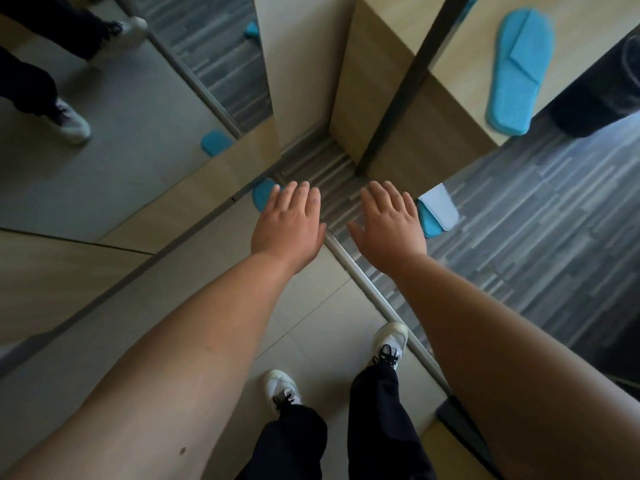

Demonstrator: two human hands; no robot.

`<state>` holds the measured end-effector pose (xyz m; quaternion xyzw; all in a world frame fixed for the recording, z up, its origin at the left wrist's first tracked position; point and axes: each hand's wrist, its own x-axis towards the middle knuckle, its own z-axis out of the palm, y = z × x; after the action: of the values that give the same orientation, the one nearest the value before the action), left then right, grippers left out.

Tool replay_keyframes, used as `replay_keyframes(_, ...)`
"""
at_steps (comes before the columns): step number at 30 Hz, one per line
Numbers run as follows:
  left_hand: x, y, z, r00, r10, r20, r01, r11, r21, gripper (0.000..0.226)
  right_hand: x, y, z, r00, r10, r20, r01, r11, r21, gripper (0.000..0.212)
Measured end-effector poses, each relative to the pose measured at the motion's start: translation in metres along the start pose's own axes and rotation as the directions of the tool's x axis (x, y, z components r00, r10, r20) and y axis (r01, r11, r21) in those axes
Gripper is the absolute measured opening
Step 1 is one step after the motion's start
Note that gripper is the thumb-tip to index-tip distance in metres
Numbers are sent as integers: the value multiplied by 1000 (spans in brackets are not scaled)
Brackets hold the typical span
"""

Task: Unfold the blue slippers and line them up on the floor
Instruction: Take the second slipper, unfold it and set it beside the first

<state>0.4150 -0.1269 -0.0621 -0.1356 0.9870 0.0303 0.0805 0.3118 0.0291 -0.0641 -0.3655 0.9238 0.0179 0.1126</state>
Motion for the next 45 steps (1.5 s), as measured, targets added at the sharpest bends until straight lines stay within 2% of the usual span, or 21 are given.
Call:
replay_keyframes(12,75,91,-27,995,79,66,-79,997,-11,59,10,94,-15,997,75,-18,-74,993,89,63)
replay_keyframes(22,184,168,-71,993,97,62,-98,995,5,62,50,223,-58,985,156,-80,-144,981,133,61)
replay_keyframes(25,214,189,-77,995,82,57,-80,996,-38,62,71,257,-66,972,218,-90,-203,967,152,59)
replay_keyframes(30,262,219,-79,997,68,38,-62,987,-149,59,104,288,-75,933,352,-77,-318,905,282,57)
replay_keyframes(32,284,224,-79,997,42,60,-26,970,-241,54,119,296,-78,928,366,-67,-327,889,321,55)
replay_keyframes(36,333,232,-81,985,-142,101,173,878,-447,35,153,310,-82,908,417,-26,-377,845,380,46)
replay_keyframes(41,371,240,-80,960,-238,148,280,800,-530,39,187,319,-87,845,530,69,-504,748,432,26)
replay_keyframes(45,392,246,-82,938,-284,197,345,734,-585,35,204,322,-93,785,603,143,-582,638,504,20)
